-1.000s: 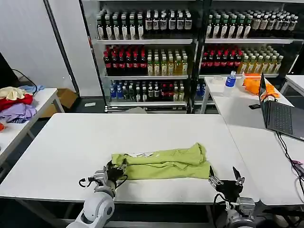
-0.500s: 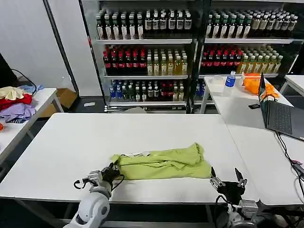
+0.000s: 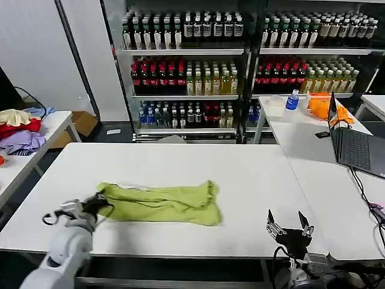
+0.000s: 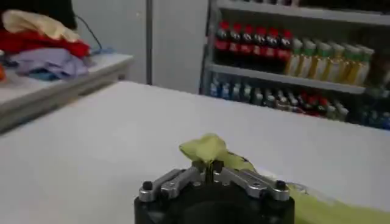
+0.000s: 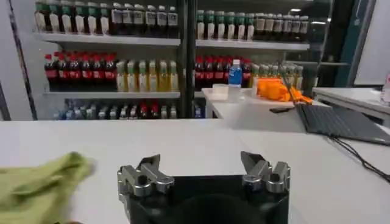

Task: Fold and organize the clothes.

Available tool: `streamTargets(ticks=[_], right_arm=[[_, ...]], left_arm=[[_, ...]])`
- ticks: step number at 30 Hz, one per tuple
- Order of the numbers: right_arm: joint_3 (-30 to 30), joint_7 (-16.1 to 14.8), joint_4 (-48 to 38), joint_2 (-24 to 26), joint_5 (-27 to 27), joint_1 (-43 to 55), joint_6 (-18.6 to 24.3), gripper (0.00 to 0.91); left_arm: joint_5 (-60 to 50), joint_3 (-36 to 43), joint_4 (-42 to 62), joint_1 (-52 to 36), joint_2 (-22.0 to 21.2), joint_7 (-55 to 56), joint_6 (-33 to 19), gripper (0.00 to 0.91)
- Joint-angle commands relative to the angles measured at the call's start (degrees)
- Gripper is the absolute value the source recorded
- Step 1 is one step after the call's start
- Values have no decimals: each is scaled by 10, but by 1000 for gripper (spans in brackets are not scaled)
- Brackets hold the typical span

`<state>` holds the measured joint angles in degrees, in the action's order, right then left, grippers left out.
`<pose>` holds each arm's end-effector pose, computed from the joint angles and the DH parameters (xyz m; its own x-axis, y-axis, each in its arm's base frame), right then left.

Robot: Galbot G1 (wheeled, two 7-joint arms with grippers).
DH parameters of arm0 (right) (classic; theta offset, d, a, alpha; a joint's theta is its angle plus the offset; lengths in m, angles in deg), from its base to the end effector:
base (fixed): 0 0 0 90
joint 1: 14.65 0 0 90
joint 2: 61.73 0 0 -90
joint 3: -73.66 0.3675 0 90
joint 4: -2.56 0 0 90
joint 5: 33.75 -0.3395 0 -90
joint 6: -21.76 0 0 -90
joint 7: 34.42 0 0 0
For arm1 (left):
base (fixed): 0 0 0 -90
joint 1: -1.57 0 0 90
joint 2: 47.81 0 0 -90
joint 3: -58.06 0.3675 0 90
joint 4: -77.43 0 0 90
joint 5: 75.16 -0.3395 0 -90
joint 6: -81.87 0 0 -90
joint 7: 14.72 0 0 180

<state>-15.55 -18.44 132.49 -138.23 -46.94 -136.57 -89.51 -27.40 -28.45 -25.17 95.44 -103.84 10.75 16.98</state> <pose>0.1445 -0.0384 -0.2604 -0.9619 0.1337 0.2385 0.1263 0.9909 -0.0460 0.3128 0.1472 -0.2764 -0.8966 -0.1723 0.4080 -0.2209 0.9724 -0.0747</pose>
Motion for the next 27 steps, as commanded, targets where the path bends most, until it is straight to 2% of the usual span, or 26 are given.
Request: streamTargets(ticks=[1, 6, 11, 18, 27], right_arm=[[3, 0, 3, 0, 0, -5, 1, 907], [4, -1, 1, 1, 1, -12, 6, 907], [2, -1, 2, 2, 2, -14, 7, 907], [0, -1, 0, 6, 2, -14, 7, 907], [-5, -2, -2, 8, 2, -10, 9, 907]], left_arm=[[134, -59, -42, -9, 60, 0, 5, 91], [291, -35, -118, -2, 12, 9, 11, 91], [355, 19, -146, -9, -52, 9, -8, 91], [347, 98, -141, -29, -134, 22, -20, 91], [286, 160, -55, -70, -198, 30, -25, 91]])
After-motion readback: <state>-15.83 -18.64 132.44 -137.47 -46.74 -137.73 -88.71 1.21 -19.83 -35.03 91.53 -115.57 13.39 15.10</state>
